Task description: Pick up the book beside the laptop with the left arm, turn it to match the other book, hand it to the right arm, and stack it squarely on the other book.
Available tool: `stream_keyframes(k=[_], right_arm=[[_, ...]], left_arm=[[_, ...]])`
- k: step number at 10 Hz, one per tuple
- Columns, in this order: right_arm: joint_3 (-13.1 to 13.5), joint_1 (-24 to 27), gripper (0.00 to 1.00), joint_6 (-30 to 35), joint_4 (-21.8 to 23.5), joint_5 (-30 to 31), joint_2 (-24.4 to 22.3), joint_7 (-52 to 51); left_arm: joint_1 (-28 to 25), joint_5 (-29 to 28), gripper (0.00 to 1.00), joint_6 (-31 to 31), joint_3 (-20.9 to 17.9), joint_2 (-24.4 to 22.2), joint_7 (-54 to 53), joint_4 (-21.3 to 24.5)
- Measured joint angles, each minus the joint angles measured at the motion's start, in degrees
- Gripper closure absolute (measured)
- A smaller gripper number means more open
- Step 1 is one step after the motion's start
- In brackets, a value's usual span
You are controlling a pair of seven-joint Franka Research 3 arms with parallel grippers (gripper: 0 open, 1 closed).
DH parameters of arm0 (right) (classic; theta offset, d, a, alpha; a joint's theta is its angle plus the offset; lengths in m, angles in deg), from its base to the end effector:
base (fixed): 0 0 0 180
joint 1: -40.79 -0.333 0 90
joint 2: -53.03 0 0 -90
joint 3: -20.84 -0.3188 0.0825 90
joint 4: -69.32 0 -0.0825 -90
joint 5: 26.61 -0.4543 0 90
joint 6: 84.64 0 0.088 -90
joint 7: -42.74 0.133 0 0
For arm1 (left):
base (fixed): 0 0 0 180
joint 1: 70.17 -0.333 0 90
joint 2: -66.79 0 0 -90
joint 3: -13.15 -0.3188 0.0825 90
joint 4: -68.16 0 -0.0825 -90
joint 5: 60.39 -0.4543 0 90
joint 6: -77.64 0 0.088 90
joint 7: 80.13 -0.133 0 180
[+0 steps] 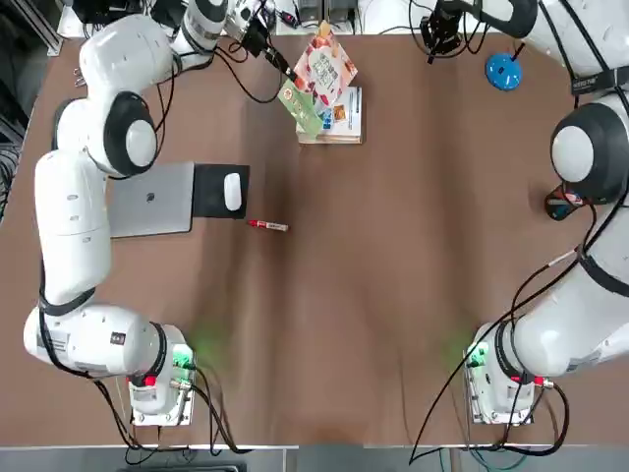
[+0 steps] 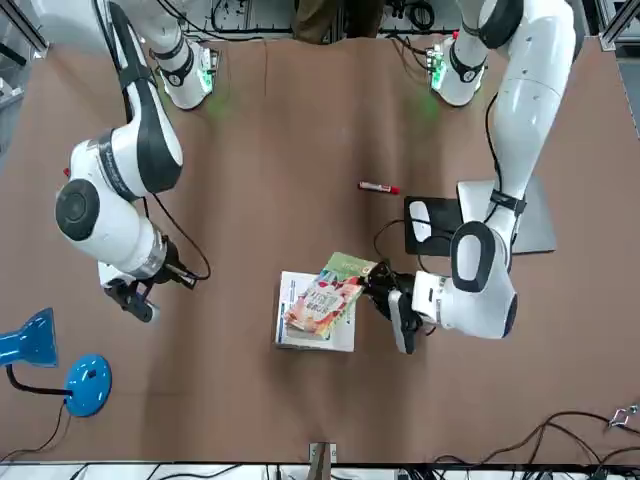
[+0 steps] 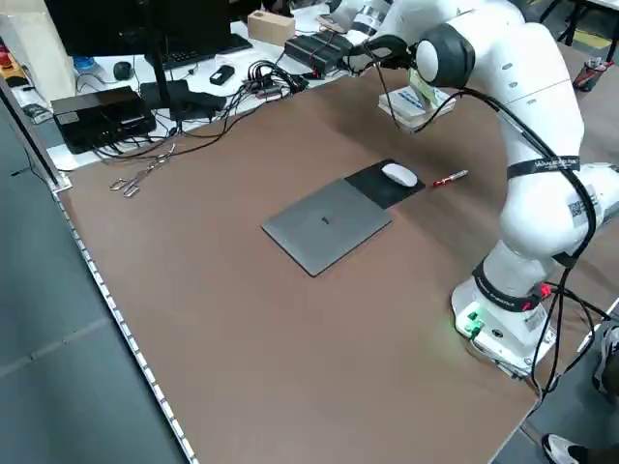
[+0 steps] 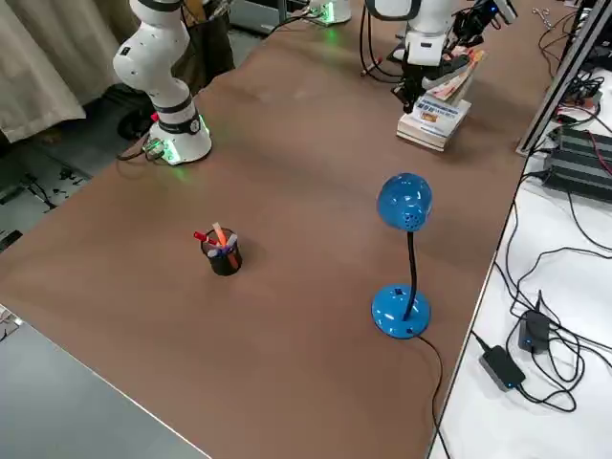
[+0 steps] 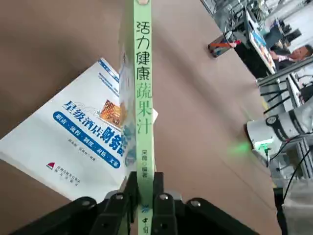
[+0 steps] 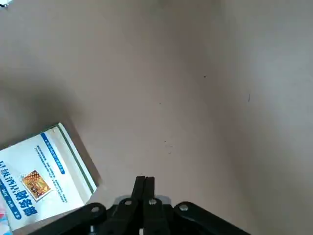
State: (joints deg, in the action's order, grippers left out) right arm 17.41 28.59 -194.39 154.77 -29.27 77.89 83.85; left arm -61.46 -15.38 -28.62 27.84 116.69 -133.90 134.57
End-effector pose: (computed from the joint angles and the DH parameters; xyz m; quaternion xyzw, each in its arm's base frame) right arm 0.7227 0.2014 0.3741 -0.9724 0.2308 0.0203 0.0281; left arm 0.7498 -0.3418 0.2579 0.7884 -0.4150 0.0537 0.4509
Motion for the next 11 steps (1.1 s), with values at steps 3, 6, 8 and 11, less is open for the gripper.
stream_keyframes(k=[3, 6, 8, 11], right_arm=[[-0.1, -0.3, 0.98, -0.3, 0.0, 0.0, 0.1, 0.0], [-0.1, -1.3, 0.98, -0.4, 0.0, 0.1, 0.1, 0.1], [0.1, -1.3, 0.98, -0.7, 0.0, 0.1, 0.1, 0.1], [0.5, -1.1, 0.97, -0.8, 0.0, 0.1, 0.1, 0.1]], left_arm=[[2.1, -0.8, 0.85, 0.6, -4.4, 2.5, -3.7, -2.1], [6.5, -0.9, 0.85, 0.6, -10.0, 2.8, -4.0, -3.5], [9.9, -0.9, 0.85, 0.0, -14.1, 2.8, -7.2, -3.6], [11.7, -0.9, 0.85, -3.7, -15.3, 3.3, -10.8, -3.6]])
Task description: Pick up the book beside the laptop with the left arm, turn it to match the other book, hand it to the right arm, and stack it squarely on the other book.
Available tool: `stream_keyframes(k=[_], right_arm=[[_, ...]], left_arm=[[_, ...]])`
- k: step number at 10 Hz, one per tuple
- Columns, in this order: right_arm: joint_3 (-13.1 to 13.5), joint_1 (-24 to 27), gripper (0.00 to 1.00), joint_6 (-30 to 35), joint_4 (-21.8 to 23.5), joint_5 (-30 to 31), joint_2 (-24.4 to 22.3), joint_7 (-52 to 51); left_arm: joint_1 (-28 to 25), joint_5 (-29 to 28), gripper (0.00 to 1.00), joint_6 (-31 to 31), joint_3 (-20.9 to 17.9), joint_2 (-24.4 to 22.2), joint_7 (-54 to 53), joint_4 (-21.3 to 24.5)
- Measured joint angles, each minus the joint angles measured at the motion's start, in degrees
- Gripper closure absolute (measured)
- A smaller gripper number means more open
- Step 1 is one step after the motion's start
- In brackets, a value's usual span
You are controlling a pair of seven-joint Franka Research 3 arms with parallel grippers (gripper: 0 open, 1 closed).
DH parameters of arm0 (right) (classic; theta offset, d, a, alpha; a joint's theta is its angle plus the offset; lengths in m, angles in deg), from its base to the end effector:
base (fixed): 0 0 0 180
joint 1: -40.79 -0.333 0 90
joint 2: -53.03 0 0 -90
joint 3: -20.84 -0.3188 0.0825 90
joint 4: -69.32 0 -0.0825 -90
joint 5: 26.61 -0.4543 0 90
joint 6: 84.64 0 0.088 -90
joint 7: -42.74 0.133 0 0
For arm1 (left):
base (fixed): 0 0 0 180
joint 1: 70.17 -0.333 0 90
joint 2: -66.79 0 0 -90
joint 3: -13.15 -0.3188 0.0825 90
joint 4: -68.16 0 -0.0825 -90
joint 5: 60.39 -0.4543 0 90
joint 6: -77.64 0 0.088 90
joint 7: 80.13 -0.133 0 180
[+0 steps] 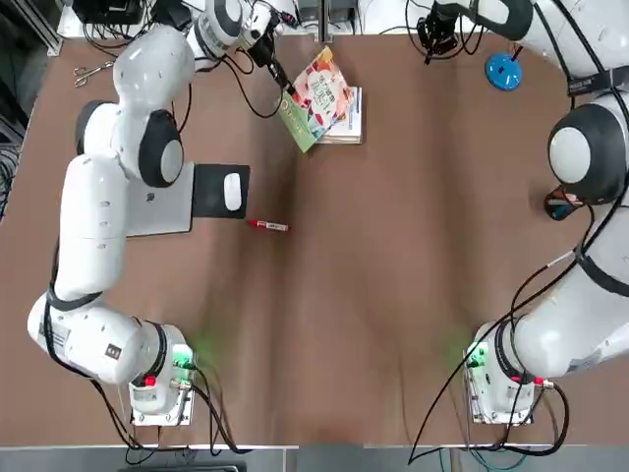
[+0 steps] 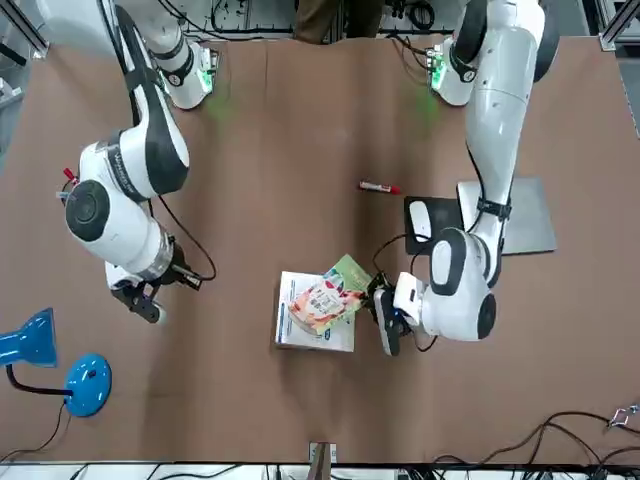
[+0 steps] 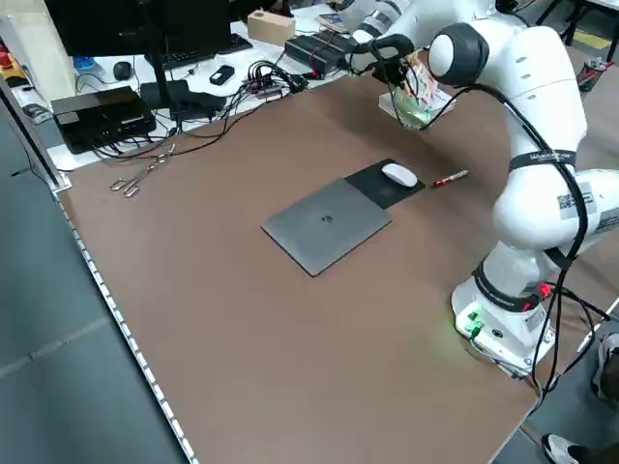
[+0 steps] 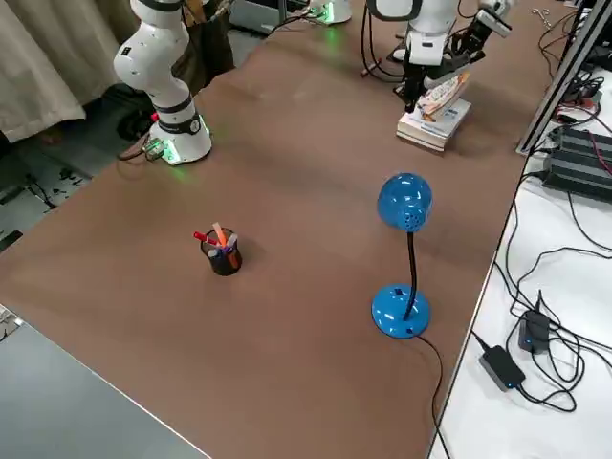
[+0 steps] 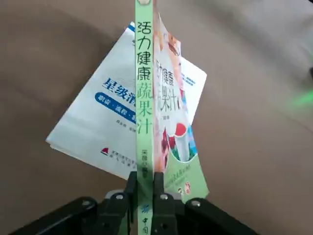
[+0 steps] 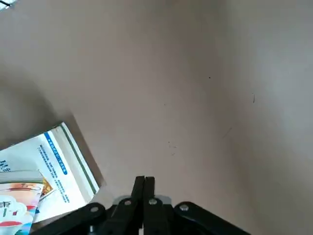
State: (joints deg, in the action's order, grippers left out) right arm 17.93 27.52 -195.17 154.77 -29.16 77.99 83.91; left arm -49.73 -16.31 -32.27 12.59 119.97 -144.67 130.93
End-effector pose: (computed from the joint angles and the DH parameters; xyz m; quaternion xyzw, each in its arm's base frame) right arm 0.7225 0.2093 0.3738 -0.9736 0.2262 0.0140 0.0283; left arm 0.7612 -0.3481 0.2155 0.7839 -0.5159 0.0846 0.3348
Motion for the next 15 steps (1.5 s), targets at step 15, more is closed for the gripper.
stream_keyframes(k=[15], right_arm=[[0.0, 0.0, 0.97, -0.1, 0.0, 0.6, 0.0, 0.0]], left_arm=[[6.1, -6.8, 0.85, -7.9, -1.7, 0.7, -10.3, -0.5]])
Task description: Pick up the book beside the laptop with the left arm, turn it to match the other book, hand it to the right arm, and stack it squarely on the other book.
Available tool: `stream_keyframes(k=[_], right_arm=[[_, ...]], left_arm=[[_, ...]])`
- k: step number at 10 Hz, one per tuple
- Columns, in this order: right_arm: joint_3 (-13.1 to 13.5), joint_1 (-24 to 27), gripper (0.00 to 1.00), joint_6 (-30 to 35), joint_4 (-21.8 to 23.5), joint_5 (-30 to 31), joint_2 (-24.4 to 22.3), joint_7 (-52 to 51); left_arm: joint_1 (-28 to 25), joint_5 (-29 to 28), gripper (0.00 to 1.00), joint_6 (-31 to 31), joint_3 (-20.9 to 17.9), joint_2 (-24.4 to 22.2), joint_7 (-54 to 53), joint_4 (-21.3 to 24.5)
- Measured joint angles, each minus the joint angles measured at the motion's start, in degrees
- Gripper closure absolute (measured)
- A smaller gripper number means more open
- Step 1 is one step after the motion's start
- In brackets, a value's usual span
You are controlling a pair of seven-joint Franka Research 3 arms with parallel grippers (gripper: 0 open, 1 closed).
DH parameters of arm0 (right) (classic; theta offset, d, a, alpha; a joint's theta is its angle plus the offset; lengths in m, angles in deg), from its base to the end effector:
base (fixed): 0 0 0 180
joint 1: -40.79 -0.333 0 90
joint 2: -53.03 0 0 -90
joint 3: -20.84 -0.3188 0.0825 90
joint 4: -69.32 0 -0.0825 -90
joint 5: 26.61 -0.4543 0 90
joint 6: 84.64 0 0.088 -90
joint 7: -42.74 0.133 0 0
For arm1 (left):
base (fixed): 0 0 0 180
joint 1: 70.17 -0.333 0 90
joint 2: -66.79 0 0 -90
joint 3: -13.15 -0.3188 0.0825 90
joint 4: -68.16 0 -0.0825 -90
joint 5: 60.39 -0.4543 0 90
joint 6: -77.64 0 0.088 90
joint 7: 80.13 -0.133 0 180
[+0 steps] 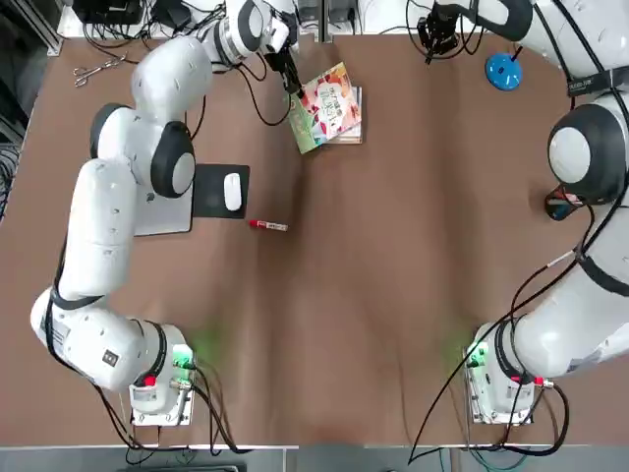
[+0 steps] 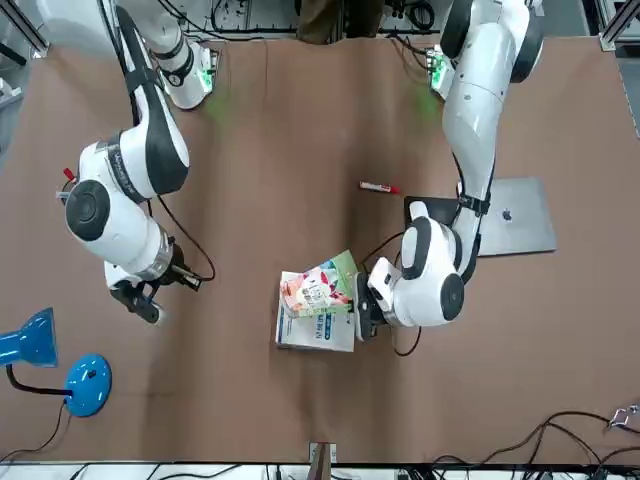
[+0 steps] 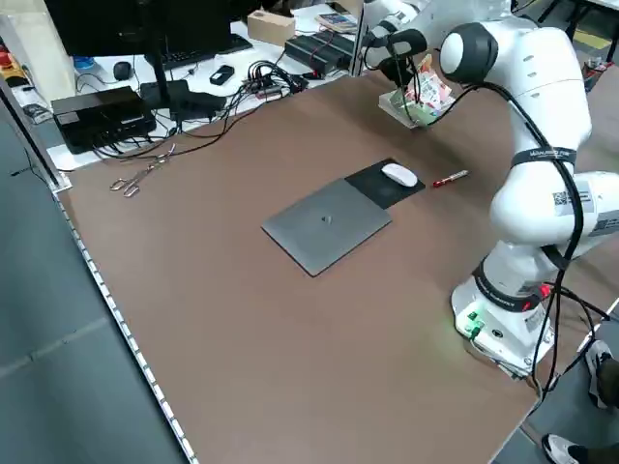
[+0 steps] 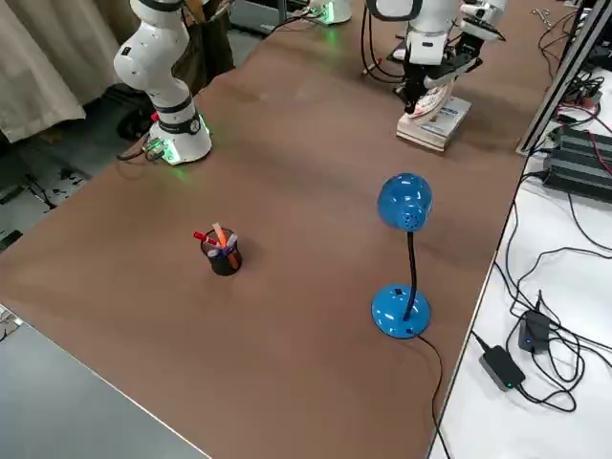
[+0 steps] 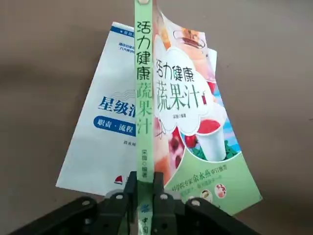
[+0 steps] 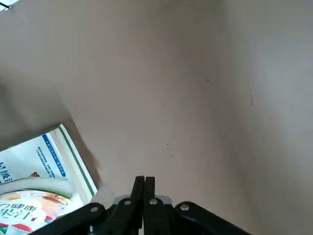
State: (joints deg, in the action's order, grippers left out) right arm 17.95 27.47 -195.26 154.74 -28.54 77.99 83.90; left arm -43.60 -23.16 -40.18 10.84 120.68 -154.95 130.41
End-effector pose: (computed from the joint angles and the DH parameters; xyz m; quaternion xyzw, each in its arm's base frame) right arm 0.7229 0.2088 0.3742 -0.9742 0.2240 0.0106 0.0243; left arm 0.7502 -0.4000 0.2107 0.7225 -0.6366 0.1278 0.2373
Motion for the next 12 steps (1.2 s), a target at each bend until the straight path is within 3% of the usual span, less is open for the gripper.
stream_keyframes(k=[6, 10, 11, 12], right_arm=[[-0.6, -1.1, 0.99, -1.7, -0.3, -2.6, 0.0, 4.3], [-0.8, -5.8, 0.97, -4.0, -2.5, -4.1, 1.9, 13.9], [-0.8, -6.9, 0.97, -5.2, -3.9, -4.2, 3.2, 15.8], [-0.8, -7.7, 0.97, -6.4, -4.7, -4.2, 4.3, 16.9]], left_arm=[[1.1, -1.3, 0.85, -1.2, -0.2, 0.0, -5.1, 0.0], [1.2, -1.7, 0.82, -1.9, -0.2, 0.0, -6.9, 0.0], [1.4, -1.8, 0.73, -2.8, -0.1, 0.1, -7.2, 0.0], [1.8, -1.9, 0.57, -3.6, -0.1, 0.2, -7.4, 0.0]])
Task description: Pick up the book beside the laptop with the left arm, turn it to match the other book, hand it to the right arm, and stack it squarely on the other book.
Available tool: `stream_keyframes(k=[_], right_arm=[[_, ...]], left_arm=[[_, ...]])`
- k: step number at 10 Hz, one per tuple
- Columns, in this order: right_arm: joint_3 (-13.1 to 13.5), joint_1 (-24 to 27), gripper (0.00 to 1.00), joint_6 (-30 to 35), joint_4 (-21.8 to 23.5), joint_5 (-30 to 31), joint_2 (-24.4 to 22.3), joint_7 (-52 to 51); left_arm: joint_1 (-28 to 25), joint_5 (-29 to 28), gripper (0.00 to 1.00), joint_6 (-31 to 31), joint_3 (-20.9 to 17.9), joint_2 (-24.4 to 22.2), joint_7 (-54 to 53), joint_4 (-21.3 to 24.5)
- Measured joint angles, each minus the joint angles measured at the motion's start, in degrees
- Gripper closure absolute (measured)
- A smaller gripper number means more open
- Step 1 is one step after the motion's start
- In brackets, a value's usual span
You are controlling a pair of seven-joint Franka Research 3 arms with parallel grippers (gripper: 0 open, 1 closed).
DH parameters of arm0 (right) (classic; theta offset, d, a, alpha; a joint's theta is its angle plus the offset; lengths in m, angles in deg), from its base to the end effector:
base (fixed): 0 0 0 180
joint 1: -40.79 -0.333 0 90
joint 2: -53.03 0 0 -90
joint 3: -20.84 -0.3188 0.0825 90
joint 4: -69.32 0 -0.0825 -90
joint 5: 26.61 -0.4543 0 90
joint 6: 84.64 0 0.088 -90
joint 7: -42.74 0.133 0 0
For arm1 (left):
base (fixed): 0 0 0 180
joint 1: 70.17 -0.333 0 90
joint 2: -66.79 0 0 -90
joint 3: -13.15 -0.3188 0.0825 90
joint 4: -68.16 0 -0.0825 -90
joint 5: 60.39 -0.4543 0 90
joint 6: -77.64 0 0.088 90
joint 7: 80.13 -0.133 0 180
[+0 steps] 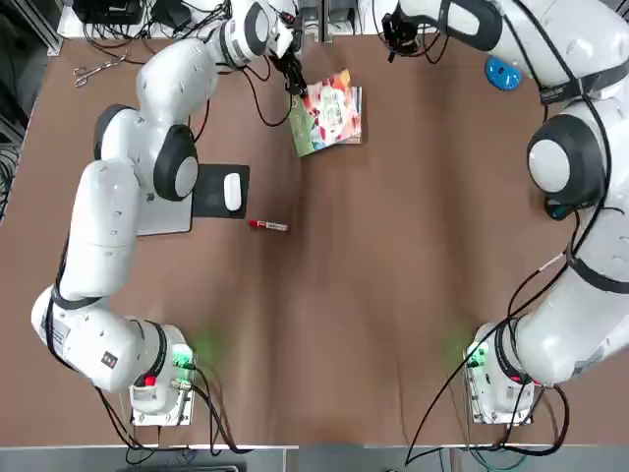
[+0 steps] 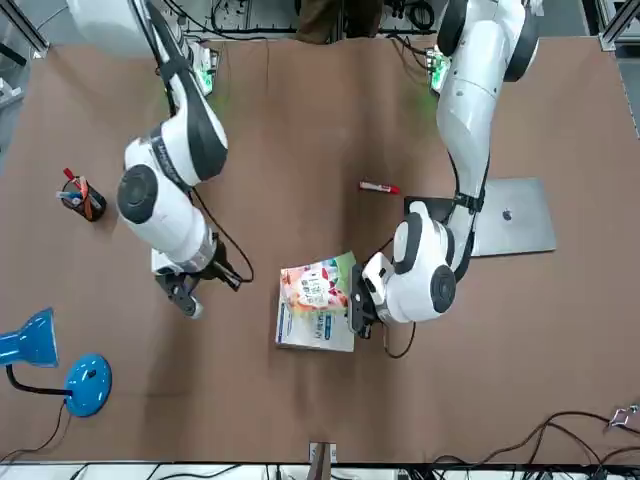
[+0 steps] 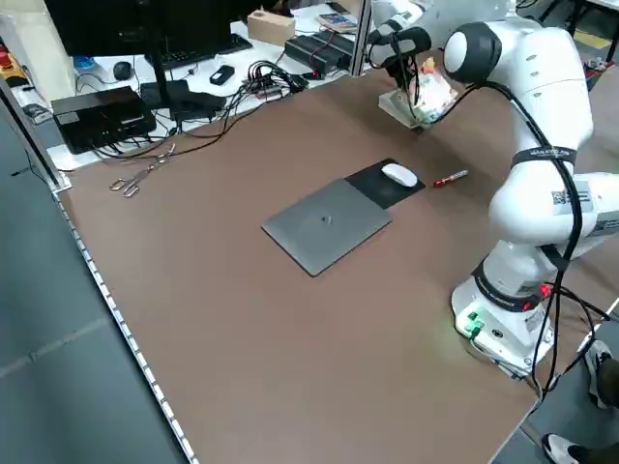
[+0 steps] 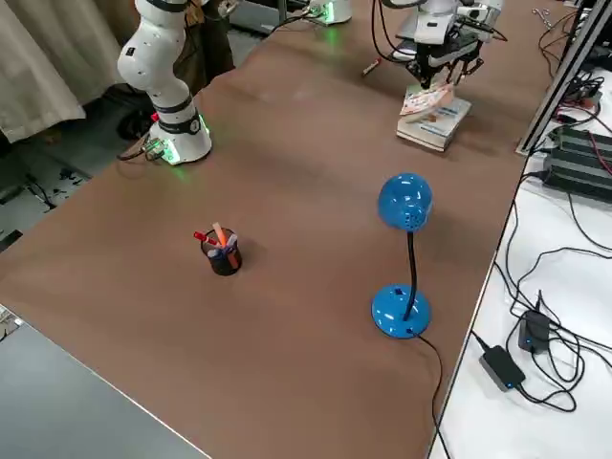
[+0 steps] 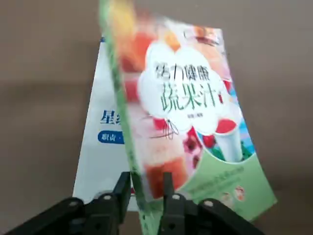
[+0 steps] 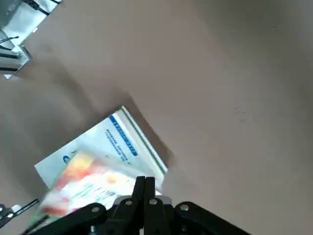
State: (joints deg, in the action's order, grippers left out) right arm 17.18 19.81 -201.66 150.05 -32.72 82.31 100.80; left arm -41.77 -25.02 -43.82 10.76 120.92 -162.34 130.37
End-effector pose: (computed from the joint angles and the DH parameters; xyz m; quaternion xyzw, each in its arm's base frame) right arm 0.7148 0.3286 0.3729 -0.9461 0.3114 -0.0037 0.0887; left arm 0.7464 -0.4196 0.2110 0.6728 -0.6948 0.1559 0.2005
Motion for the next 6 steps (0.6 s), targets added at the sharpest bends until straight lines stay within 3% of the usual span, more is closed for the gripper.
stream_keyframes(k=[1, 6], right_arm=[[0.0, -0.4, 0.97, -0.4, -0.4, 0.0, 0.8, 0.3], [0.0, -1.3, 0.98, -1.9, -0.7, 0.0, 1.8, 0.7]], left_arm=[[0.5, 0.0, 0.4, -0.5, 0.0, 0.2, 0.0, 0.0], [0.4, 0.0, 0.31, -2.2, -0.6, -0.3, -0.2, -1.2]])
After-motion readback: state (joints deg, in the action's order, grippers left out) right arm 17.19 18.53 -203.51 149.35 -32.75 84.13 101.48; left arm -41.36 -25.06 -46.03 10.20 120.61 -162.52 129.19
